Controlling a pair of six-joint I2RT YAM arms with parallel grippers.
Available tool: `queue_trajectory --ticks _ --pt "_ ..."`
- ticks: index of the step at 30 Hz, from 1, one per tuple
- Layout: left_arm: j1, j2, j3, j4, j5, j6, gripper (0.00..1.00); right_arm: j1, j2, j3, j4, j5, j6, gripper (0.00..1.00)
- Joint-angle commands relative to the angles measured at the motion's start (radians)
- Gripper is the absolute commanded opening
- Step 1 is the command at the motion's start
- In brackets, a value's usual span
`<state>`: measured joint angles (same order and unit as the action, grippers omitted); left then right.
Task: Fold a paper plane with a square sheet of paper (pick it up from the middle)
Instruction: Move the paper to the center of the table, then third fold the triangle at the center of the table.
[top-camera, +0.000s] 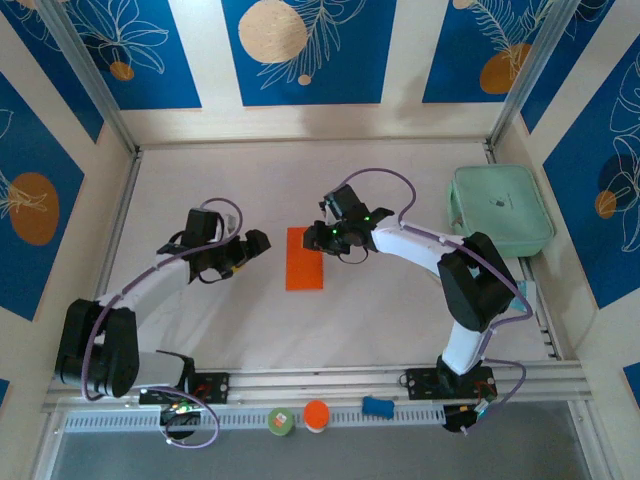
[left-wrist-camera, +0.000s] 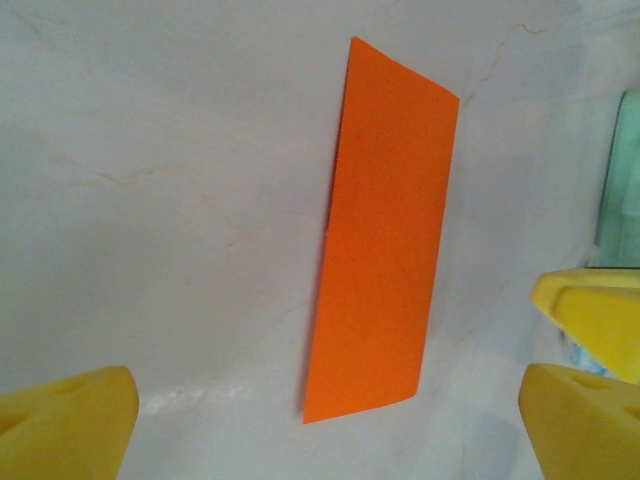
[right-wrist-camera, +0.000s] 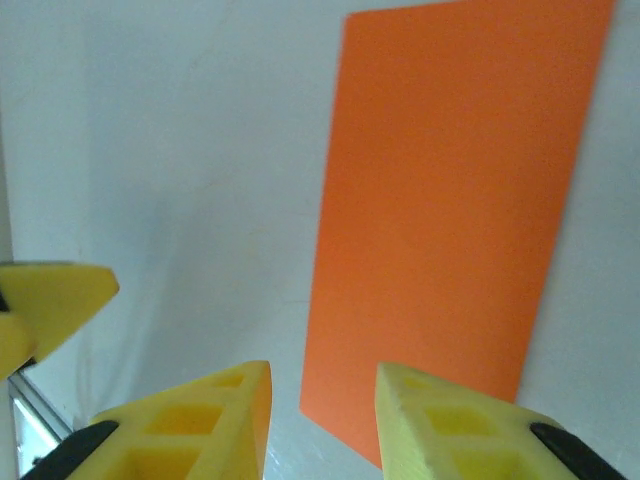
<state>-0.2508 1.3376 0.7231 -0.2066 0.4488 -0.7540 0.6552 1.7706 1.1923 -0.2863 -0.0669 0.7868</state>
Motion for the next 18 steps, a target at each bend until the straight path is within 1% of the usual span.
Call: queue_trajectory --ticks 1,5,9,13,18 --pt "-0.023 0.028 -0.018 0.071 0.063 -0.050 0.97 0.012 0.052 0.034 -0.073 0.033 0.119 0.32" --pt "-0.042 0.065 -0.023 0.119 0.089 -0.079 0.95 0.020 0.107 0.069 -0.114 0.052 0.141 0.32" --pt "-0.071 0.091 -0.027 0.160 0.096 -0.090 0.95 0.021 0.153 0.085 -0.134 0.041 0.160 0.32" --pt "-0.110 0.115 -0.026 0.176 0.102 -0.080 0.93 0.036 0.189 0.126 -0.228 0.105 0.157 0.32" --pt "-0.135 0.151 -0.007 0.146 0.115 -0.055 0.85 0.038 0.212 0.097 -0.225 0.107 0.167 0.32"
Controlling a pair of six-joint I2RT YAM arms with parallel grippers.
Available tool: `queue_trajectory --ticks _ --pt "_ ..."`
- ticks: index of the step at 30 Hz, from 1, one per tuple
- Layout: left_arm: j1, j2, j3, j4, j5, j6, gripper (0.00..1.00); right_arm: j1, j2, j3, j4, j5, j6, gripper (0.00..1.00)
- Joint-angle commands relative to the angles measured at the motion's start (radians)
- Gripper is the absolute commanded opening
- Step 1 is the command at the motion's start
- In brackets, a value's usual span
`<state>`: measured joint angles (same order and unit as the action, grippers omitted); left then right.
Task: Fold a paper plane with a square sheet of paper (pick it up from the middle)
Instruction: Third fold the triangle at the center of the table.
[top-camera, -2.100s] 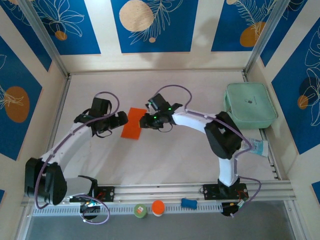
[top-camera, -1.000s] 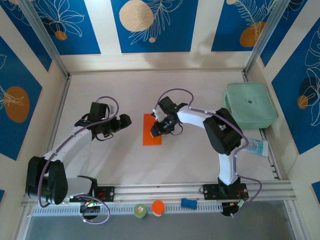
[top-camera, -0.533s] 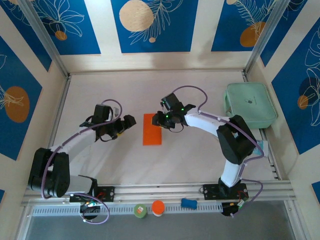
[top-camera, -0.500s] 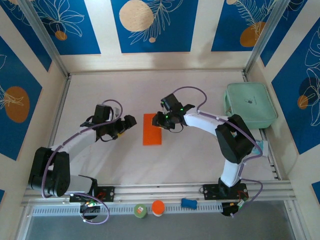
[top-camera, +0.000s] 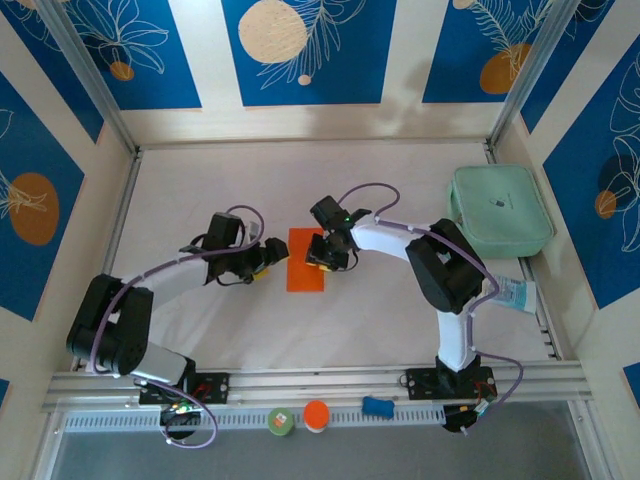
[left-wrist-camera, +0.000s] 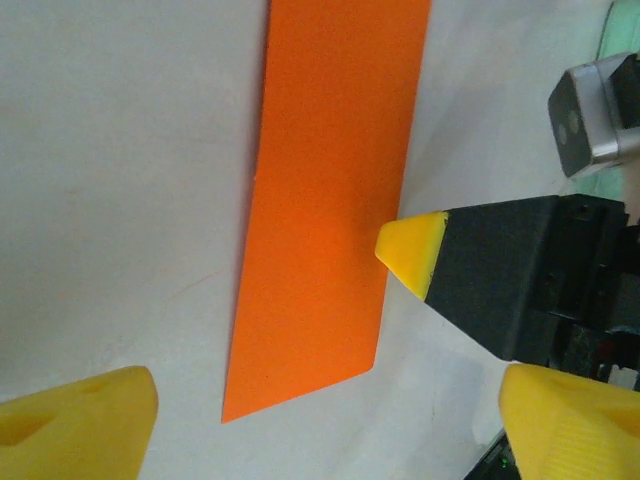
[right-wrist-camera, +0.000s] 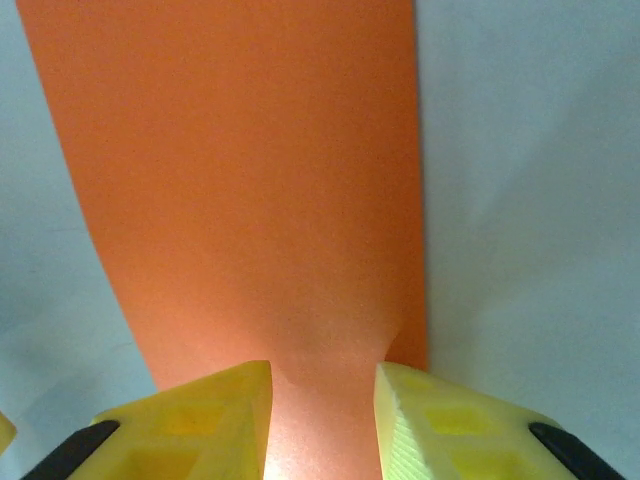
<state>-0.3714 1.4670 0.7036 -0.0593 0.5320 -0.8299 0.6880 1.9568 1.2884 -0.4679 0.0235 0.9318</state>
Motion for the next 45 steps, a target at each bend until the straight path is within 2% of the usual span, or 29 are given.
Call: queue_trajectory --ticks 1,6,14,19,25,31,39,45 --pt "-0.019 0.029 0.014 -0.006 0.035 0.024 0.83 0.005 0.029 -0.007 -0.037 0.012 0.020 0.32" --pt "-0.036 0.051 0.014 -0.036 0.034 0.030 0.75 0.004 0.046 -0.030 -0.018 0.009 0.012 0.32" --pt "-0.046 0.119 0.039 -0.077 0.049 0.060 0.52 -0.008 0.045 -0.051 -0.023 -0.008 -0.014 0.32" --pt "-0.050 0.145 0.071 -0.100 0.064 0.065 0.44 -0.017 0.047 -0.064 -0.018 -0.026 -0.028 0.32" --pt "-0.050 0.210 0.123 -0.098 0.098 0.075 0.41 -0.026 0.040 -0.065 -0.023 -0.025 -0.055 0.32" --pt "-0.050 0.248 0.166 -0.114 0.093 0.091 0.41 -0.047 0.028 -0.074 -0.016 -0.039 -0.071 0.32" --pt "-0.049 0.288 0.212 -0.122 0.145 0.130 0.42 -0.050 0.038 -0.067 -0.018 -0.040 -0.082 0.32" --pt "-0.044 0.295 0.221 -0.058 0.180 0.099 0.41 -0.057 0.040 -0.067 -0.017 -0.038 -0.093 0.32"
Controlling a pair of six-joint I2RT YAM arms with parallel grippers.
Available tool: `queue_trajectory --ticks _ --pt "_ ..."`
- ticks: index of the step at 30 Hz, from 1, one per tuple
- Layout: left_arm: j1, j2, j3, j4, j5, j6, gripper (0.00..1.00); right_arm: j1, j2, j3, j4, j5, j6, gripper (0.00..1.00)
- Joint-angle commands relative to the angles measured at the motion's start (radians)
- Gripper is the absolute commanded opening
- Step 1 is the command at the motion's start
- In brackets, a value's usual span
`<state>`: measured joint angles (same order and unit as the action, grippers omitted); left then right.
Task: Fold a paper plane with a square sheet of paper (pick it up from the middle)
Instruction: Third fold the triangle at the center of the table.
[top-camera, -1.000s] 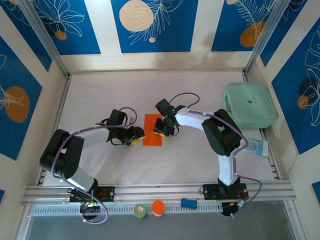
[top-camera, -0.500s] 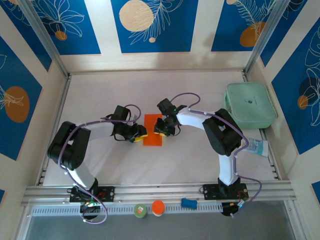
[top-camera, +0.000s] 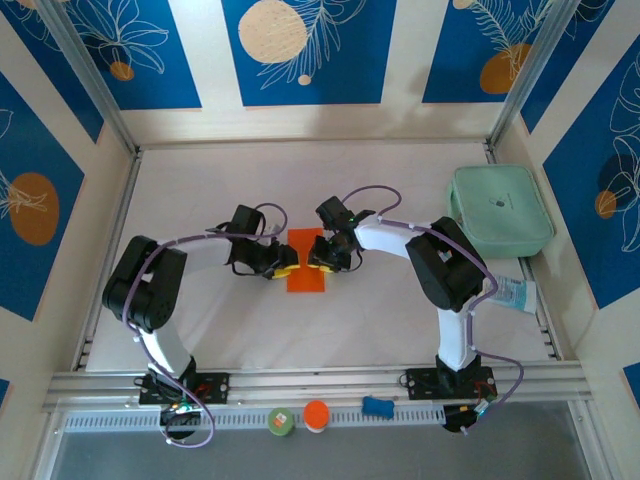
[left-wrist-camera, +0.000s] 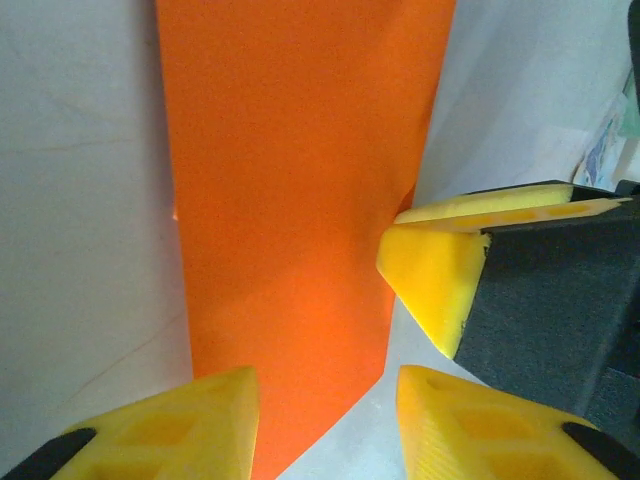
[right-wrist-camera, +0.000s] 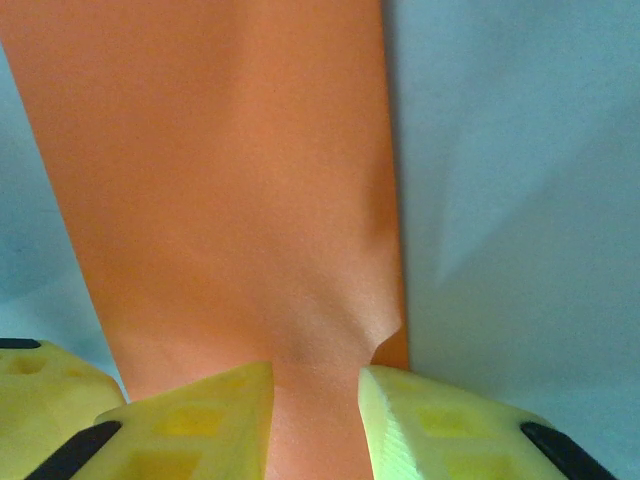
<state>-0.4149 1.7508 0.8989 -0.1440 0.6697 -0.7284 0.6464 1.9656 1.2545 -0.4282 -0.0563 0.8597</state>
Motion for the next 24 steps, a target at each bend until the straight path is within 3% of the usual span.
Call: queue_trajectory --ticks 1,4,9,24 --pt "0.001 0.013 0.025 0.037 0.044 -0.010 0.40 -0.016 0.030 -0.034 -0.055 0.044 -0.021 0.32" --pt "0.015 0.011 0.021 0.024 0.034 -0.004 0.40 -0.018 0.024 -0.040 -0.051 0.046 -0.021 0.32" --pt "0.034 -0.013 0.044 -0.134 -0.120 0.087 0.41 -0.017 0.024 -0.048 -0.046 0.047 -0.021 0.32" --pt "0.028 0.060 0.110 -0.170 -0.068 0.108 0.44 -0.015 0.024 -0.042 -0.047 0.039 -0.025 0.32"
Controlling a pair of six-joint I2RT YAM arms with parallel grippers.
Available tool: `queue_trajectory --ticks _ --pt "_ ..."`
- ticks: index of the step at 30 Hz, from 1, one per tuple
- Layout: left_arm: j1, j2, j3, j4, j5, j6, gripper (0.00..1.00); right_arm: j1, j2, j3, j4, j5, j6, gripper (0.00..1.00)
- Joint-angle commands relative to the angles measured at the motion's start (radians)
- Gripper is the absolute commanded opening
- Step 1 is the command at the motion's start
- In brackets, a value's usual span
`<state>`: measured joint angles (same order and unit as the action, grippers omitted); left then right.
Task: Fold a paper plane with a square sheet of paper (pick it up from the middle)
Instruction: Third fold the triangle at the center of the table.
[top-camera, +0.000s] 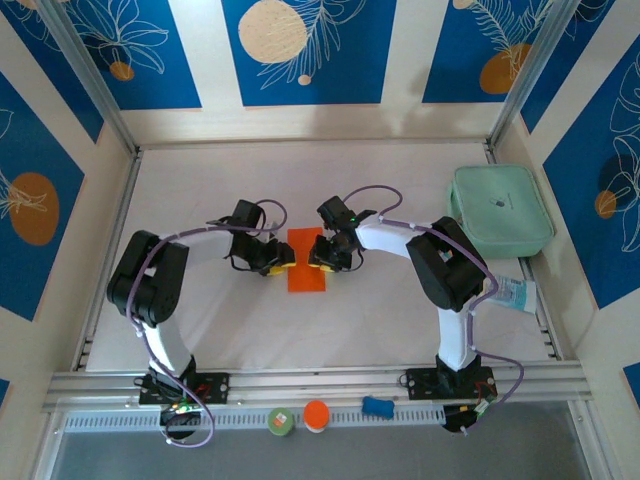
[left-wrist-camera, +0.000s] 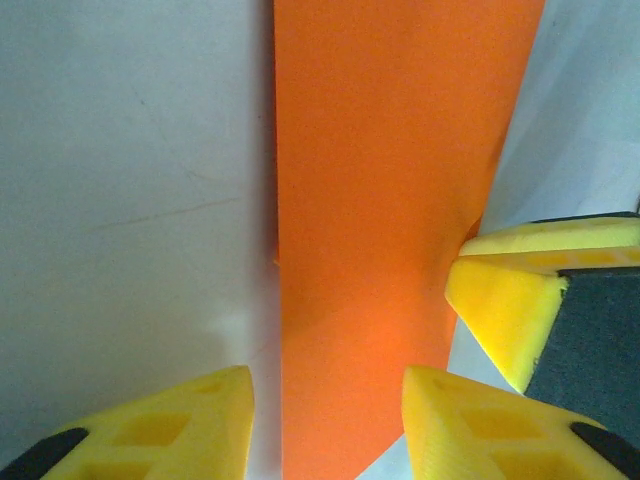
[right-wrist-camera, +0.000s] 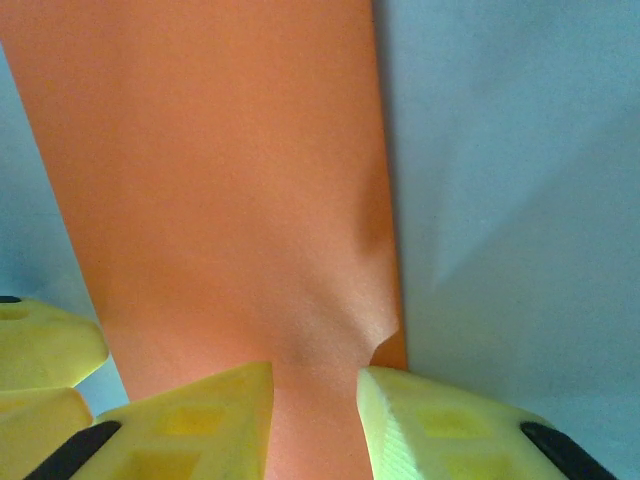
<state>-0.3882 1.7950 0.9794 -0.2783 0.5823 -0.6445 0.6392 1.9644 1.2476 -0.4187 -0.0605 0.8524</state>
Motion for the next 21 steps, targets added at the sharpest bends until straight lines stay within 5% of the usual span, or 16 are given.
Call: queue_trajectory --ticks 1,21 --pt "0.000 0.017 0.031 -0.038 0.014 0.025 0.45 -0.009 0.026 -0.035 -0.057 0.042 -0.019 0.32" --pt "0.013 0.026 0.036 0.075 0.153 -0.015 0.32 -0.015 0.016 -0.038 -0.055 0.045 -0.027 0.32"
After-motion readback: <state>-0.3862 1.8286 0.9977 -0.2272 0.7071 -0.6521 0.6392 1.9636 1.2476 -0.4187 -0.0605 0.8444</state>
